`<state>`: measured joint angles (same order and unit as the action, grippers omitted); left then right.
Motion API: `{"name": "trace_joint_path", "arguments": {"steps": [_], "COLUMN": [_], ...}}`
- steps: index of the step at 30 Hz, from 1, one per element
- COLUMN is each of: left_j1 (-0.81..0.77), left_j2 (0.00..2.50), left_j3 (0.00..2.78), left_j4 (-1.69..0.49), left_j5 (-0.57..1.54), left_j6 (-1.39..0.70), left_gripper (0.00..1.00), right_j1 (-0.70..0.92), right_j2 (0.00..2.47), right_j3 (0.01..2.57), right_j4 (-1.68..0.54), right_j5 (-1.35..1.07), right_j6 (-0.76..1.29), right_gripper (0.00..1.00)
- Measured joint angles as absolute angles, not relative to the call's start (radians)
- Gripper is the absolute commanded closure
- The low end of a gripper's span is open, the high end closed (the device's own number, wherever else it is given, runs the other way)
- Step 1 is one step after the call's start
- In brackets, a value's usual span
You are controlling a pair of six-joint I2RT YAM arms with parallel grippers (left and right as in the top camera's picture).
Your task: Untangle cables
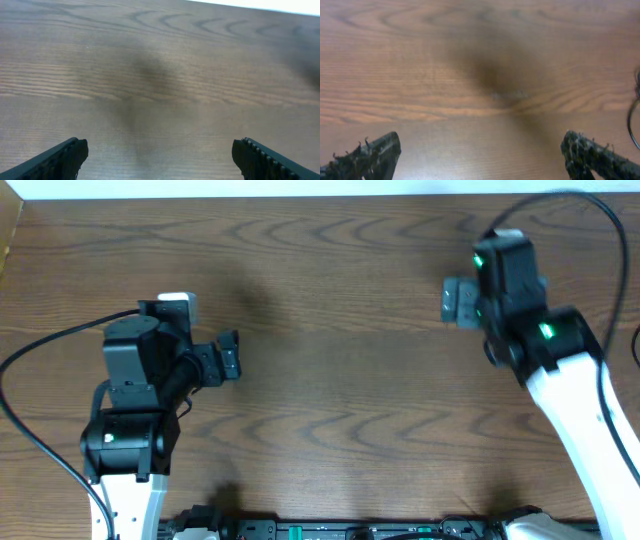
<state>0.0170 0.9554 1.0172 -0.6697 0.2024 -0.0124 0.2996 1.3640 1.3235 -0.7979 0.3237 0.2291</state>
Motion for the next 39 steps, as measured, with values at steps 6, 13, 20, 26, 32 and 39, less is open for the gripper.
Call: {"name": "trace_joint_path", "arguments": {"steps": [6,13,20,26,32,39], "left_j1": [-0.097,-0.218,-0.303,-0.318,-0.318,-0.318], "left_j2": [0.971,0.971,0.97,0.922,0.732,0.545], "left_j3": [1.007,1.007,0.996,0.902,0.77,0.677], "left_j4": [-0.649,-0.646,-0.645,-0.611,-0.565,-0.609], "left_j5": [0.138,0.056,-0.011,-0.026,-0.03,-0.037], "left_j6": [0.02,0.019,-0.005,-0.049,-0.058,-0.071], "left_gripper": [0.02,0.02,0.02,0.02,0.02,0.02], "right_j1": [0.278,0.205,0.172,0.172,0.172,0.172], "right_j2": [1.19,1.049,0.878,0.699,0.568,0.533], "right_j3": [1.2,1.099,0.921,0.802,0.689,0.663], "right_j4": [-0.779,-0.778,-0.706,-0.692,-0.69,-0.691], "right_j5": [0.296,0.238,0.202,0.205,0.262,0.274], "right_j6": [0.203,0.192,0.193,0.202,0.253,0.261], "right_gripper": [0.01,0.01,0.01,0.01,0.01,0.01]}}
